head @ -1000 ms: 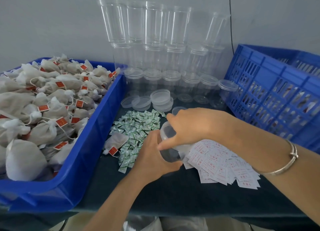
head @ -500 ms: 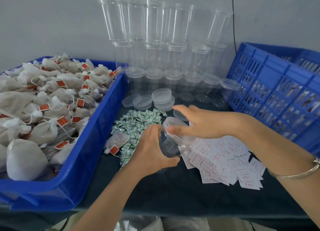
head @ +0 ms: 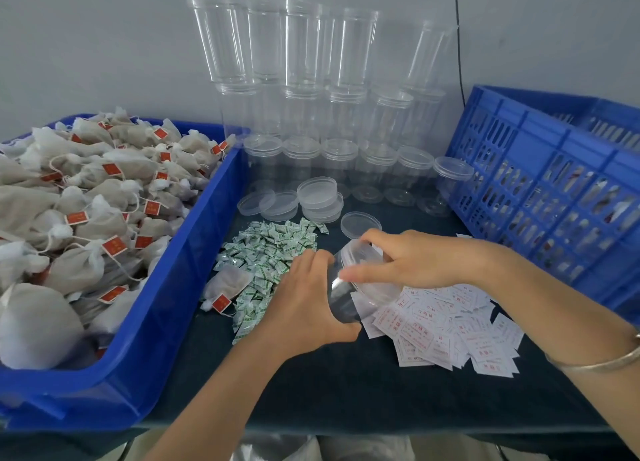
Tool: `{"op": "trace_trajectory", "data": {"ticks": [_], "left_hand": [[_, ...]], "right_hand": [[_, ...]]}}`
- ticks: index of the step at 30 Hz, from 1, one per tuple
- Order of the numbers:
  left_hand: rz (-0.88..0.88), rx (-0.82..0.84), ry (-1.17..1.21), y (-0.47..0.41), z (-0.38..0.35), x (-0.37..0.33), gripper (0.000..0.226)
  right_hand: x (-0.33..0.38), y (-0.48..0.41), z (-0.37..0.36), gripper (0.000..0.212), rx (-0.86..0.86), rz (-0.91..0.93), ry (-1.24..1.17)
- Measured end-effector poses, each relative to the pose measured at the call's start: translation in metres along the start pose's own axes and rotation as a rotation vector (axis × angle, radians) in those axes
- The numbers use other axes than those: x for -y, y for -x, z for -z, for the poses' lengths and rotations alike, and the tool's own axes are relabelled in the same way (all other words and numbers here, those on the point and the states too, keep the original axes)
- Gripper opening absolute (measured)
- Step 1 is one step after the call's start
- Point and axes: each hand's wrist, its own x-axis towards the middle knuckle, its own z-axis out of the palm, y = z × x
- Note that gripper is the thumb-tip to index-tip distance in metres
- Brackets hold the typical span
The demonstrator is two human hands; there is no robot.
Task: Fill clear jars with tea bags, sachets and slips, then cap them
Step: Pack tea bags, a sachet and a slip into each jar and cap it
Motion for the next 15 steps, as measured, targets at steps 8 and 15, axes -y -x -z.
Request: {"op": "trace_trajectory", "data": {"ticks": [8,15], "left_hand": [[-0.061,-0.019,-0.039,0.000,-0.003,0.000,0.074],[0.110,-0.001,0.251,0.004,-0.002,0.019,0.072]], "right_hand": [[-0.007,0.005,-0.002,0.065,-0.040,0.167,-0.067],[-0.027,0.037,0.041,0.078,-0.284,0.228,-0.126]]}}
